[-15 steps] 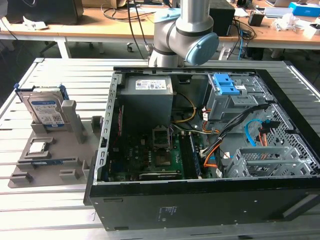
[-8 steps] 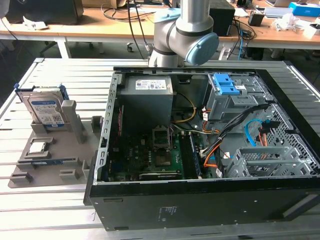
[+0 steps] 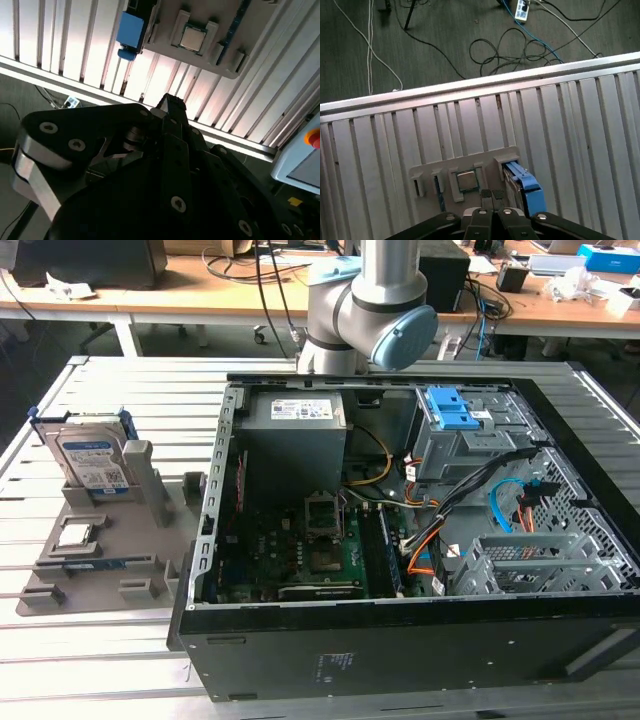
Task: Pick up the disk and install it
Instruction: 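Pick up the disk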
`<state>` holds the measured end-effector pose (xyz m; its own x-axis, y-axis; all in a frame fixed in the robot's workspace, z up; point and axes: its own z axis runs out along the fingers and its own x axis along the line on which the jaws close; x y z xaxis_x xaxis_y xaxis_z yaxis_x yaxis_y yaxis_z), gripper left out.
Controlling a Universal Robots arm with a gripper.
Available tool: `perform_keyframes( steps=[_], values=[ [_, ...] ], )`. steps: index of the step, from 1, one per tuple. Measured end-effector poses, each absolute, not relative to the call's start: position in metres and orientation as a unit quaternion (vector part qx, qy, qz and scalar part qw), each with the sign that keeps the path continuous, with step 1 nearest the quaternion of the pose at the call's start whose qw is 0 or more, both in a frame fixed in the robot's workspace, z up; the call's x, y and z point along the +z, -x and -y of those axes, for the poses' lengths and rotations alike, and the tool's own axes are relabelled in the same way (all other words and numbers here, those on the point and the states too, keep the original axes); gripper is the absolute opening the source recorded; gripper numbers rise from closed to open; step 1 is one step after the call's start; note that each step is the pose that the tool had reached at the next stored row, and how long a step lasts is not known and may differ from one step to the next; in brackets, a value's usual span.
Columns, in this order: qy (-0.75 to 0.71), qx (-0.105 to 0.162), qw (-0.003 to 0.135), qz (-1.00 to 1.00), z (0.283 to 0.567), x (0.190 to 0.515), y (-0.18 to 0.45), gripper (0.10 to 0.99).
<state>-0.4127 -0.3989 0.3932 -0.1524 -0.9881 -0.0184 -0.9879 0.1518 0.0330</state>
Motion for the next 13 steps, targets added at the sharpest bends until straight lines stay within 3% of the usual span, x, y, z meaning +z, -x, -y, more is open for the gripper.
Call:
perform_keyframes(
  steps=[7, 11, 12, 13],
  values=[
    [-0.674, -0.018, 0.004, 0.738, 0.3989, 0.3933, 0.4127, 0.114],
    [-0.675, -0.018, 0.004, 0.738, 0.3989, 0.3933, 0.4127, 0.357],
    [-0.675, -0.018, 0.004, 0.738, 0.3988, 0.3932, 0.4127, 0.357],
    [-0.675, -0.018, 0.004, 0.738, 0.3989, 0.3933, 0.4127, 0.416]
  ],
)
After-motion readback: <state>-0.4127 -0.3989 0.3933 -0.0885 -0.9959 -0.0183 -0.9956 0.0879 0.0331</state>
